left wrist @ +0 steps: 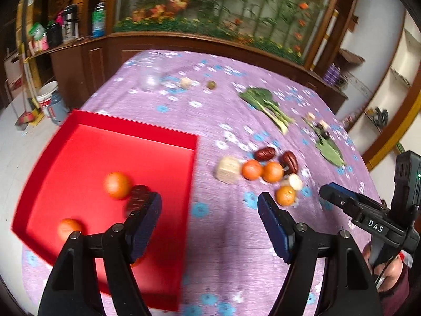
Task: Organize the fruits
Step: 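Move both open tools back toward the food on the table, then grasp the beige square block with the left tool while the right grasps an orange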
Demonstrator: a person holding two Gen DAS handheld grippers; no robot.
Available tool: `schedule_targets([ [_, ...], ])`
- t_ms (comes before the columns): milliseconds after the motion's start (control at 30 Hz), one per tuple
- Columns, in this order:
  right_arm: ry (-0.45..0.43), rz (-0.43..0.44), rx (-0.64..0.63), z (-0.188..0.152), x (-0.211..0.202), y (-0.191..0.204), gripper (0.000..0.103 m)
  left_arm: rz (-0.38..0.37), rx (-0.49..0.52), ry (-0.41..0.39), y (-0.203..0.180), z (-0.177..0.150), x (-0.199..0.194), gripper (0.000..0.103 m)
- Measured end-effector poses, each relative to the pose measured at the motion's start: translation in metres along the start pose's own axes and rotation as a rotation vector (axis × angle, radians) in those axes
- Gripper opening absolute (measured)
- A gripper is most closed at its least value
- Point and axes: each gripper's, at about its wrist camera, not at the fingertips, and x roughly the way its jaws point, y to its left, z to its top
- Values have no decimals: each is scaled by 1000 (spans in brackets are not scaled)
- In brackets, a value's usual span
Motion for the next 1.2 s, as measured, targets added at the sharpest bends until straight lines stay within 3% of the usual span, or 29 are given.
schedule_targets([
  [300, 50, 44, -21, -10, 24, -2, 53, 0, 67, 50, -26, 4, 47, 74],
  [533, 92, 17, -73, -12, 54, 10, 53, 34, 219, 39, -46, 21, 85, 72],
  [667, 98, 0, -92, -12, 60, 13, 53, 62, 264, 85, -48, 28, 109, 47],
  [733, 105, -11, -100, -13, 63, 14, 53, 81, 261, 98, -45, 30, 116, 42],
  [900, 110, -26, -107, -13, 69, 16, 53, 66, 221, 99, -36, 35, 120, 42],
  [1000, 107, -34, -109, -11, 73, 18, 53, 87, 214, 95, -35, 36, 122, 56],
  [1067, 105, -43, -118, -10, 75, 20, 53, 78, 212, 99, -35, 37, 123, 57],
  [1167, 101, -59, -136, -11, 75, 23, 51, 81, 248, 105, -40, 34, 121, 57],
  [1200, 98, -70, -144, -12, 75, 24, 44, 82, 259, 108, -41, 34, 120, 50],
])
